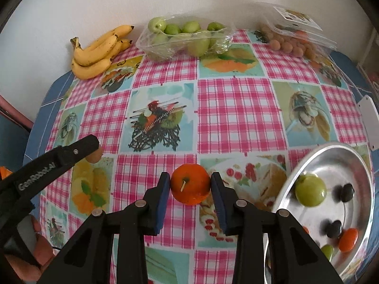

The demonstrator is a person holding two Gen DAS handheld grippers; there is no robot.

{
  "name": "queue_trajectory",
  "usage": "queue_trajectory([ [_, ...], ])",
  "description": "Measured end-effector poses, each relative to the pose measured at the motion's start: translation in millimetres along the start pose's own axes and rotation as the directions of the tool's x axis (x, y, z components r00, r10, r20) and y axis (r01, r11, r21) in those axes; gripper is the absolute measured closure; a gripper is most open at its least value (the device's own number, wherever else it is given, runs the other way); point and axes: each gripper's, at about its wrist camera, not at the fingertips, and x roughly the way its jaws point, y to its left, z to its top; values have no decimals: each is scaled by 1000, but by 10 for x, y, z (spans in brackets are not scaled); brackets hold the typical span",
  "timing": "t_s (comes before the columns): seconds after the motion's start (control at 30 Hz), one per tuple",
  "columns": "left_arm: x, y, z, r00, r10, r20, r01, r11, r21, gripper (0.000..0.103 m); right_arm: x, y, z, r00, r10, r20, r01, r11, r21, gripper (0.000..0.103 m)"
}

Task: Organize fruits
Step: 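Close the right tool on the tangerine while the left tool grasps the small round fruit, then carry the tangerine with the right tool while the left tool carries the small fruit to the bowl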

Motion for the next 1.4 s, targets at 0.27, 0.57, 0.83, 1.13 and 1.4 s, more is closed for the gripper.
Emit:
queue_trajectory([
  [0.27,-175,-35,-205,1000,6,-5,-6,1000,7,78,-233,-107,-175,1000,-9,9,9,1000,10,66],
  [0.57,-421,-189,-377,1000,-3,20,2,1000,29,78,-439,-157,-351,1000,1,27,-1,1000,11,66],
  [0.83,-526,-418,-561,1000,-20,20,19,998,64,78,-585,-278,-521,1000,-6,25,6,1000,28,66],
  [1.13,-480,-831,-772,999,-48,-7,48,990,135,78,-620,-799,-593,1000,-27,-6,28,988,153,66],
  [1.4,-396,-1262,-945,995,-79,-52,89,970,227,78,-701,-1472,-640,996,-87,-19,89,951,297,66],
])
